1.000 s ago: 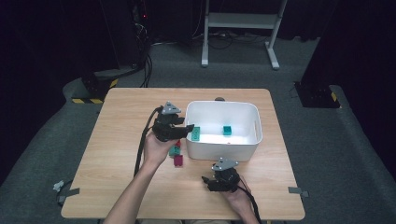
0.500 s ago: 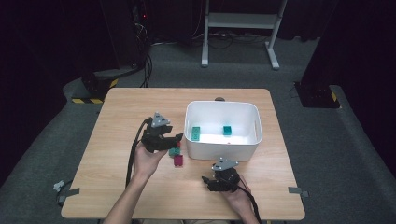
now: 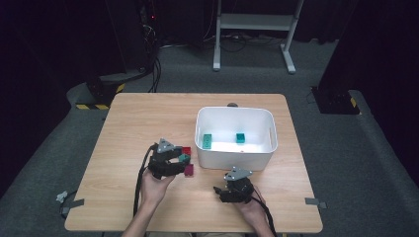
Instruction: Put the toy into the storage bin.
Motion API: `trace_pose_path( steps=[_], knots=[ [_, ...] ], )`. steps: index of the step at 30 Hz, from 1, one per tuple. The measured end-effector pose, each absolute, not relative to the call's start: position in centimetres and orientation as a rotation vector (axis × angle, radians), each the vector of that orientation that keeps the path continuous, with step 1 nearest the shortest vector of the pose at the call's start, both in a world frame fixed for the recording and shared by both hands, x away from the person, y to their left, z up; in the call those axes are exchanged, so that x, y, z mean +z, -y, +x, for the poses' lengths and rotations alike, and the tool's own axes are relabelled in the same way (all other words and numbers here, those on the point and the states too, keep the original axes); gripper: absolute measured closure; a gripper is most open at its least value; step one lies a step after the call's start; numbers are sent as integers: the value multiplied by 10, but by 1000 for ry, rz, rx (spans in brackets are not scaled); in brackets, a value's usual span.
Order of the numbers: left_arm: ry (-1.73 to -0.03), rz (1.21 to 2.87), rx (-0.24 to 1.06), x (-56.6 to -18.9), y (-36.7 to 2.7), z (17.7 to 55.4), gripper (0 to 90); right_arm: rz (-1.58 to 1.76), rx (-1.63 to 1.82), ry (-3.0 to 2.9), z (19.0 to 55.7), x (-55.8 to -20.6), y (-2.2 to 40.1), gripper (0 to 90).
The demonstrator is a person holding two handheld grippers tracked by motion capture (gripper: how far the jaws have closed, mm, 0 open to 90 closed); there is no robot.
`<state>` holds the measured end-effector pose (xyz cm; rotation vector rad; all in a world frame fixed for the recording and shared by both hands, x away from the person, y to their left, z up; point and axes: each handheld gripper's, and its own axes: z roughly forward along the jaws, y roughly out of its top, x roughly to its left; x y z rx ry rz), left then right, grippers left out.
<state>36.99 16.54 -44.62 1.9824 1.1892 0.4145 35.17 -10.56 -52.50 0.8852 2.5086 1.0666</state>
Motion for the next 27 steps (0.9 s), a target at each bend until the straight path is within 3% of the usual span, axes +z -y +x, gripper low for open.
trace_pose_path(
  steps=[12,27],
  knots=[
    [-1266,1980,383,-488,-159,357,415,885,1066,-2508,352,-525,106,320],
    [-1331,1988,405,-505,-143,365,413,886,1066,-2508,352,-525,106,320]
  ],
)
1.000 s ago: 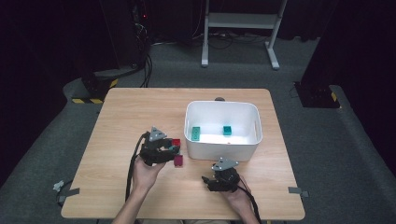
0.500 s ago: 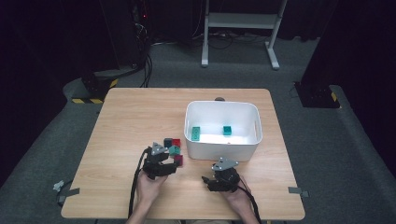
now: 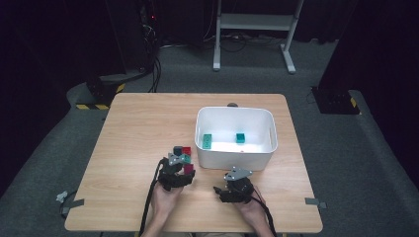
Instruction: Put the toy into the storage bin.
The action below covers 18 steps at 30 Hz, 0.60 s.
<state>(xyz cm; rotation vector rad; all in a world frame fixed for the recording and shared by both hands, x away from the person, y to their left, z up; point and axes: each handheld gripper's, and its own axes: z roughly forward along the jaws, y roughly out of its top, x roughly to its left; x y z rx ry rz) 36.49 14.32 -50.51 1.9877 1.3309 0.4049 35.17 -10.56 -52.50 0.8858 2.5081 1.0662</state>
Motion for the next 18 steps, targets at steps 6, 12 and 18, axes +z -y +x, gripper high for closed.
trace_pose_path(
  steps=[6,12,18],
  knots=[
    [-1352,1980,416,-508,-141,368,422,886,1066,-2508,352,-525,106,320],
    [-1371,1988,414,-511,-139,370,445,887,1066,-2508,352,-525,106,320],
    [-1370,1991,413,-512,-137,370,475,887,1066,-2508,352,-525,106,320]
  ],
)
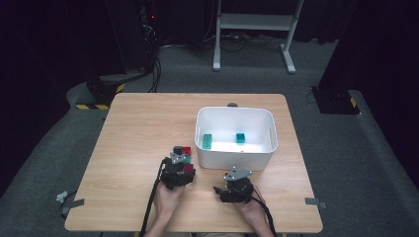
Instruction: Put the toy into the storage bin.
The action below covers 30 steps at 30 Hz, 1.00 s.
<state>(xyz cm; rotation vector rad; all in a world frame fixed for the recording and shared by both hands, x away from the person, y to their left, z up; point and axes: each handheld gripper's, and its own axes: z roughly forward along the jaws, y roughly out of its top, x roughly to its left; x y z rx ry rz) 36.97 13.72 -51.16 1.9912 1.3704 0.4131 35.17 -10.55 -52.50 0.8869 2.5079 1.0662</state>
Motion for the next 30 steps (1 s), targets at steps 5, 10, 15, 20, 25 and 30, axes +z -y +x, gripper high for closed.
trace_pose_path(
  steps=[5,10,15,20,25,30],
  knots=[
    [-1366,1997,413,-513,-137,368,500,887,1066,-2508,352,-525,106,320],
    [-1363,1998,411,-513,-138,366,540,887,1066,-2508,352,-525,106,320],
    [-1359,2001,408,-513,-140,365,567,886,1066,-2508,352,-525,106,320],
    [-1356,2007,414,-512,-141,363,575,886,1066,-2508,352,-525,106,320],
    [-1347,2011,415,-512,-142,362,579,886,1066,-2508,352,-525,106,320],
    [-1338,2015,421,-511,-142,361,583,887,1066,-2508,352,-525,106,320]
  ],
)
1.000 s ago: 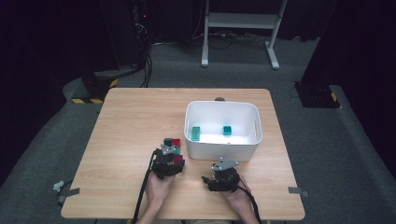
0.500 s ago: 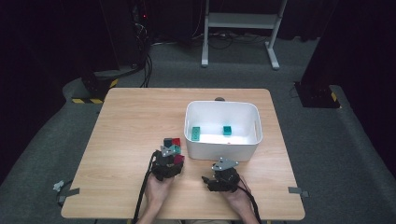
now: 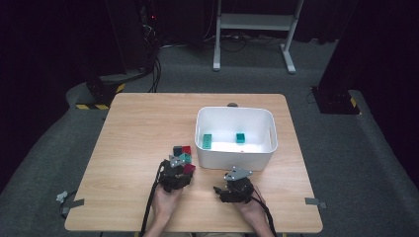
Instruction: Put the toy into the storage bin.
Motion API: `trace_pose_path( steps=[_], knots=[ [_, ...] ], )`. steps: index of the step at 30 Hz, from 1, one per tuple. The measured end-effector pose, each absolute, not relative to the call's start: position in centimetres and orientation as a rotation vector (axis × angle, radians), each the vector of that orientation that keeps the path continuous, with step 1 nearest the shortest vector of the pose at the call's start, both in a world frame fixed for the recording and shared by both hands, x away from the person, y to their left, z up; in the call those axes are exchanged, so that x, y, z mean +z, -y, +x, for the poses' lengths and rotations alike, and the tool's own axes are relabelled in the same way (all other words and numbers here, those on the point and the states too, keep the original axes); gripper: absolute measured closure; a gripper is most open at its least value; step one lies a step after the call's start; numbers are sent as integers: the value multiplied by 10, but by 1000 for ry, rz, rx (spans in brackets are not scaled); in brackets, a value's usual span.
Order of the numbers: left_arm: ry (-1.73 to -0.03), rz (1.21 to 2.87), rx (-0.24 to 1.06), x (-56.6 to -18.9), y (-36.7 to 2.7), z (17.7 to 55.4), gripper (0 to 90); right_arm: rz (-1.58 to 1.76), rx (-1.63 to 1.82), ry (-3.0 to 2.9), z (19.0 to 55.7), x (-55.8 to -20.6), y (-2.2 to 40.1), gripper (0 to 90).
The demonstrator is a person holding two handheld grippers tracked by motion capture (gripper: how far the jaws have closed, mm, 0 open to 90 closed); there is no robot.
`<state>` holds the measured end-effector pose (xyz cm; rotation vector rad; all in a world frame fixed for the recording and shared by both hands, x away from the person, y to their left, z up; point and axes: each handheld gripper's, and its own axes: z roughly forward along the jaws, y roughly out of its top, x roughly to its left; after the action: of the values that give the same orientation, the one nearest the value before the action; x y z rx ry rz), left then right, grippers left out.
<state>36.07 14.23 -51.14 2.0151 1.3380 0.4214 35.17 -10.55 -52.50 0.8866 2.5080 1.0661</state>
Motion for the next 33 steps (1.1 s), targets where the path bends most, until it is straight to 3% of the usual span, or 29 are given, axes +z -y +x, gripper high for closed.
trace_pose_path(
  steps=[33],
  knots=[
    [-1250,2003,376,-477,-164,353,586,885,1066,-2508,352,-525,106,320]
  ],
)
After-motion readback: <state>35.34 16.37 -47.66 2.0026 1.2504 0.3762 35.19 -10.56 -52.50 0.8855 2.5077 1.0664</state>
